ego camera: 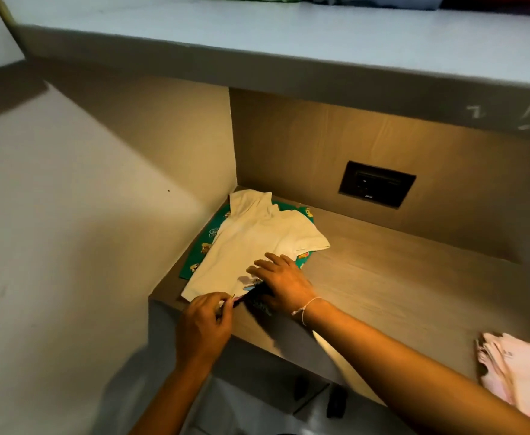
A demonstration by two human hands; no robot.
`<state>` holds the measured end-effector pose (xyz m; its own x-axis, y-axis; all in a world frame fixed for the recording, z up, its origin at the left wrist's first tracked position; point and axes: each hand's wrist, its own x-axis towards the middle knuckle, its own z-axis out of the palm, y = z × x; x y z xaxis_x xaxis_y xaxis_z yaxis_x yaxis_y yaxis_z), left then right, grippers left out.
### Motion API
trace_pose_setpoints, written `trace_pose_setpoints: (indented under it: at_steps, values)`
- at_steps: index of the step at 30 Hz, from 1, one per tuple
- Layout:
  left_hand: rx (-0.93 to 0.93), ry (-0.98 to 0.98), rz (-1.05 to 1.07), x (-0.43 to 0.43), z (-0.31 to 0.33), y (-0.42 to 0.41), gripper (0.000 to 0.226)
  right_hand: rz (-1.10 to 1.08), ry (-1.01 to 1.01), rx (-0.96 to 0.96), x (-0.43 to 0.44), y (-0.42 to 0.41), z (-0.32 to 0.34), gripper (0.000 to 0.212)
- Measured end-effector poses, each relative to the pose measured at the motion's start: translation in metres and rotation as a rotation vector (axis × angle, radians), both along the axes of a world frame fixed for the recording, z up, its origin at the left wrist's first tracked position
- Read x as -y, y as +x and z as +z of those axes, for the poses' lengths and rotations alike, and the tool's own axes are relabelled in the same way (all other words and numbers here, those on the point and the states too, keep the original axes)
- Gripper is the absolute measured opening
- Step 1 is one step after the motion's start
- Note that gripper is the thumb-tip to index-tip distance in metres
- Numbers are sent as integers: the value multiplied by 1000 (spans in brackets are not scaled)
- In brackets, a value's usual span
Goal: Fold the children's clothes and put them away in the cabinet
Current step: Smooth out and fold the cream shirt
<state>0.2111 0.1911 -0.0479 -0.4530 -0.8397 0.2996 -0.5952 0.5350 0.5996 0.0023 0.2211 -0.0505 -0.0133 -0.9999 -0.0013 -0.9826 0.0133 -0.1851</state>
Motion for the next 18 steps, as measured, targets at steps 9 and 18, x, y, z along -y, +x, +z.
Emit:
trace_pose_setpoints:
  at_steps: [9,18]
  values:
    - [-221,-120,-4,34,65,8,25,-568,-277,144,28,-72,24,26]
    - [-246,19,-115,83,131,-62,14,-641,-586,220,-61,-150,126,44]
